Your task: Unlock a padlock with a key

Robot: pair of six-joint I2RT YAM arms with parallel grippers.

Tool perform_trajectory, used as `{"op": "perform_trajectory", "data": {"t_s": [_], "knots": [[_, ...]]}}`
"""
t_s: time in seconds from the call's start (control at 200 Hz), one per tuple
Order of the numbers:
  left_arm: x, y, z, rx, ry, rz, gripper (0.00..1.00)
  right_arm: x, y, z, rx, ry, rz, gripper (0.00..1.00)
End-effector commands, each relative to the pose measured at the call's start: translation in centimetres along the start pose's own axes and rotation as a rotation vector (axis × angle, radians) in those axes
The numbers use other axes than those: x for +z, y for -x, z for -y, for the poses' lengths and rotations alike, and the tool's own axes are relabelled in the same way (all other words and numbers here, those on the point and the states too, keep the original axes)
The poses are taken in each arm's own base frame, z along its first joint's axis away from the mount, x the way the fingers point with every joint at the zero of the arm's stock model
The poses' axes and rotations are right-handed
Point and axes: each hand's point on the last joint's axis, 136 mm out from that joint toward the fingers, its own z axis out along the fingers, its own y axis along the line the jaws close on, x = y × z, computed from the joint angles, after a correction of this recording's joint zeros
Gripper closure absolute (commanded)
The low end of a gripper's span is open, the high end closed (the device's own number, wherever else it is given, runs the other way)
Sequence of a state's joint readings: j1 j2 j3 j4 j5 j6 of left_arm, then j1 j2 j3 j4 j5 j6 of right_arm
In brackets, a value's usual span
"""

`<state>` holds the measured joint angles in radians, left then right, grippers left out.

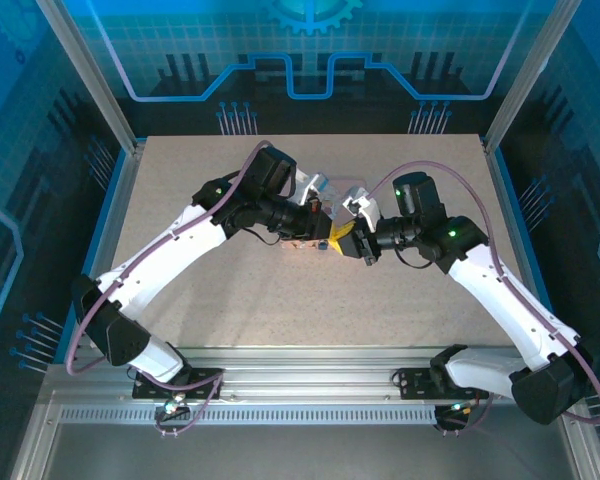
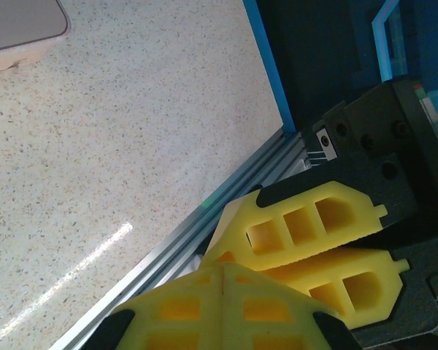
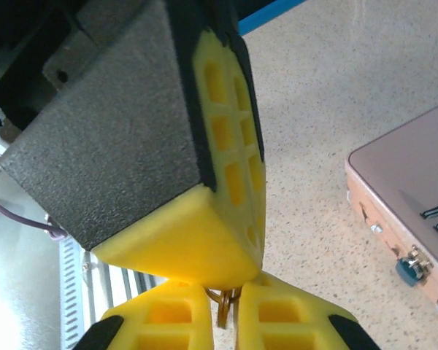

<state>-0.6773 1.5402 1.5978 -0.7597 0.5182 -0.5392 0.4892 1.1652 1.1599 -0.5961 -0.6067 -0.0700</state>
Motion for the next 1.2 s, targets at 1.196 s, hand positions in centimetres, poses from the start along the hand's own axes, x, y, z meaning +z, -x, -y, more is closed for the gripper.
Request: {"op": "perform_trajectory", "data": {"t_s": [1.196], "knots": [[-0.2, -0.6, 1.4, 0.069, -0.012, -0.026, 1.0, -2.1, 1.2, -0.9, -0.025, 0.009, 0.081, 0.69]]}}
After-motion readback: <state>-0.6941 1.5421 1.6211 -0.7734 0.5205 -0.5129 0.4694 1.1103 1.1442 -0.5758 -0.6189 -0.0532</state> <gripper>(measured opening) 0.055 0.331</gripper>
